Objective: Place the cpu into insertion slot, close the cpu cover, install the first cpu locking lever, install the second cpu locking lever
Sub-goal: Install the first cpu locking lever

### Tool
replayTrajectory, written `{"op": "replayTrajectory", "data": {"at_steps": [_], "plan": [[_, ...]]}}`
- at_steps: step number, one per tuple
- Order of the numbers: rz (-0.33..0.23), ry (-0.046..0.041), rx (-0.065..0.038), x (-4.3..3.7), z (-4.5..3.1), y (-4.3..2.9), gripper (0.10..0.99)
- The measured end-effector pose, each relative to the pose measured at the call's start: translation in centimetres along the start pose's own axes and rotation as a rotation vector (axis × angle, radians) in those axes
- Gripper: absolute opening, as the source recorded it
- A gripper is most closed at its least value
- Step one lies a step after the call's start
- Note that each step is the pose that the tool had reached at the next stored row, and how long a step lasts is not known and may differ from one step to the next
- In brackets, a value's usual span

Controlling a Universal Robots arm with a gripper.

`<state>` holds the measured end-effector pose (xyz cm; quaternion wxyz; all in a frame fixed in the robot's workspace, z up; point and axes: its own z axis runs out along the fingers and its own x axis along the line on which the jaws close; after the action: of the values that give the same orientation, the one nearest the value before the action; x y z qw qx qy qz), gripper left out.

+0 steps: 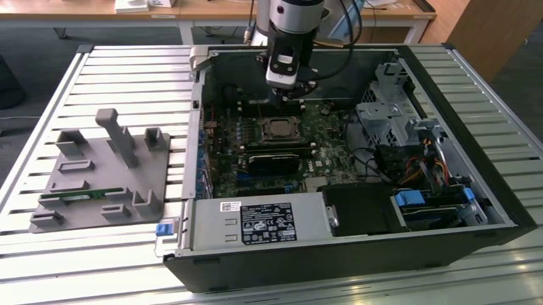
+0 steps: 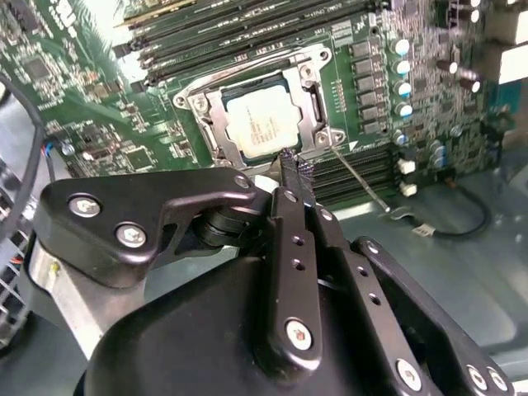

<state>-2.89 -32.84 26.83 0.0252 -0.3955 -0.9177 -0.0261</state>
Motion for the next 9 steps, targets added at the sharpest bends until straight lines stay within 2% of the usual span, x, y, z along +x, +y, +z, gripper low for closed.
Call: {"op": "replayTrajectory", "data": {"at_steps": [9], "plan": [[-0.11,-0.0004,0.004,-0.01,0.05,0.0,0.106]]}}
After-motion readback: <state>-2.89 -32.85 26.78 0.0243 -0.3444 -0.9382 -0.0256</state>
